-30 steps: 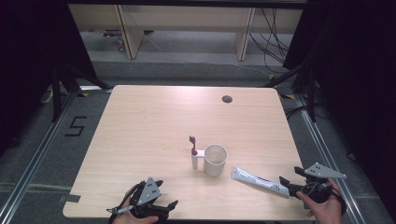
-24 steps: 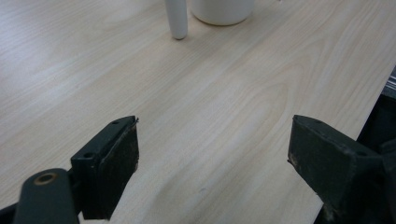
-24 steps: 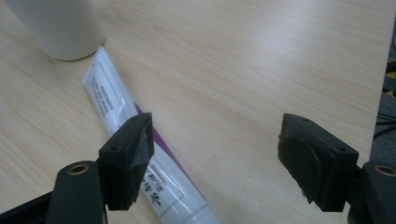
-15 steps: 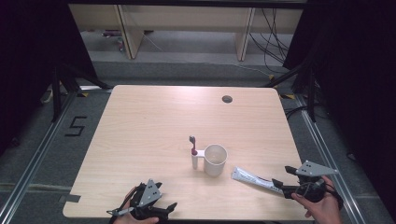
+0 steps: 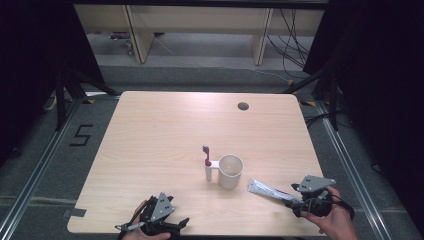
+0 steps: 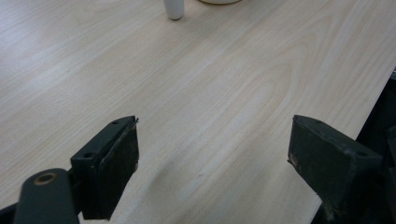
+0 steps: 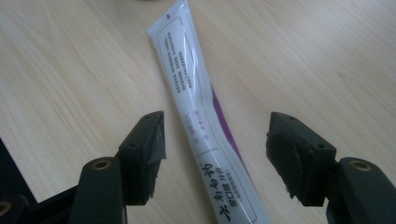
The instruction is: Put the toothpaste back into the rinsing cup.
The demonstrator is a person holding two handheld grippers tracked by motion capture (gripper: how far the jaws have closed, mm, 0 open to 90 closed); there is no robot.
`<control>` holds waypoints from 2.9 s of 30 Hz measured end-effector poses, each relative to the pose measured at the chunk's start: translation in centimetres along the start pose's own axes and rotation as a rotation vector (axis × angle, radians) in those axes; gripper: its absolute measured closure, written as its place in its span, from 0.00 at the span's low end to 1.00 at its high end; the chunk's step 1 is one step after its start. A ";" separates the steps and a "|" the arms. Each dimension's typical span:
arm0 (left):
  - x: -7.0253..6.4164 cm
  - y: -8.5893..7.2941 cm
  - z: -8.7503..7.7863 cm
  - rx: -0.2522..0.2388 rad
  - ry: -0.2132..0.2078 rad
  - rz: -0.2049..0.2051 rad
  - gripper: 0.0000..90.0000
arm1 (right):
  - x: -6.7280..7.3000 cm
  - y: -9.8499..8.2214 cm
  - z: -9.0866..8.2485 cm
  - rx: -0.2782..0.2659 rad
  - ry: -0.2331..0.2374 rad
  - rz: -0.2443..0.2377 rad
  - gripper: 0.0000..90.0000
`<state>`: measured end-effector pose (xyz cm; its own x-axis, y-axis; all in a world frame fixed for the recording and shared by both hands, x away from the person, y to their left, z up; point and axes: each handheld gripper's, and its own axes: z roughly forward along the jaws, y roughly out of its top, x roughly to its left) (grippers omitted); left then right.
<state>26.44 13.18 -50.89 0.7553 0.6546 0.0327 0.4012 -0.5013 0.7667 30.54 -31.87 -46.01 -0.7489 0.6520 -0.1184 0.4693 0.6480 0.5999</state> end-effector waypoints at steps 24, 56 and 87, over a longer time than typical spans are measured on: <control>0.0 -0.1 0.0 0.006 0.009 0.005 0.18 | -0.1 2.1 3.1 0.233 0.018 -0.098 0.60; -0.3 -0.4 -0.2 0.019 0.008 0.006 0.18 | -1.5 4.9 5.1 0.437 0.115 -0.126 0.74; -0.3 -0.4 -0.2 0.028 0.008 0.013 0.18 | -1.8 6.1 6.3 0.555 0.158 -0.156 0.84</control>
<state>25.90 13.30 -51.06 0.7564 0.6523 0.0483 0.4054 -0.5255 0.7480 37.74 -26.59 -47.13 -0.8691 0.4939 -0.0275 0.4908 0.8679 0.0767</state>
